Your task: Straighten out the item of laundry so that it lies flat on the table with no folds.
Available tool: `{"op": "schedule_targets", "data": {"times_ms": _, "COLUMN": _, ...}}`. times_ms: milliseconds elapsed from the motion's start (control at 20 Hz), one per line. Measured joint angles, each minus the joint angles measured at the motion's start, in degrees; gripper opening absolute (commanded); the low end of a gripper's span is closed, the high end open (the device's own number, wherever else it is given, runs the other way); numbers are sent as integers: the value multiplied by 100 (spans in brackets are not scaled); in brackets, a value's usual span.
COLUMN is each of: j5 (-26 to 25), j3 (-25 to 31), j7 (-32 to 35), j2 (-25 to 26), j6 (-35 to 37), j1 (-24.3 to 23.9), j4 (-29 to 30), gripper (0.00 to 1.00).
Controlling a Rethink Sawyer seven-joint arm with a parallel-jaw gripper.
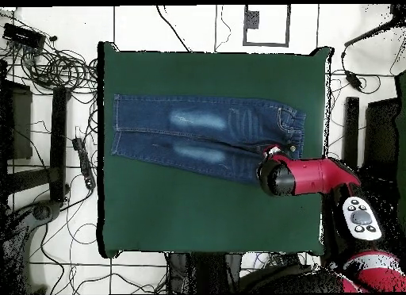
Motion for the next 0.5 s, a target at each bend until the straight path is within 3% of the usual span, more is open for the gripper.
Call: {"op": "schedule_targets", "data": {"times_ms": 500, "j5": -121, "j3": 12, "j7": -6, "j2": -239, "j6": 351, "j1": -548, "j4": 9, "gripper": 100}}
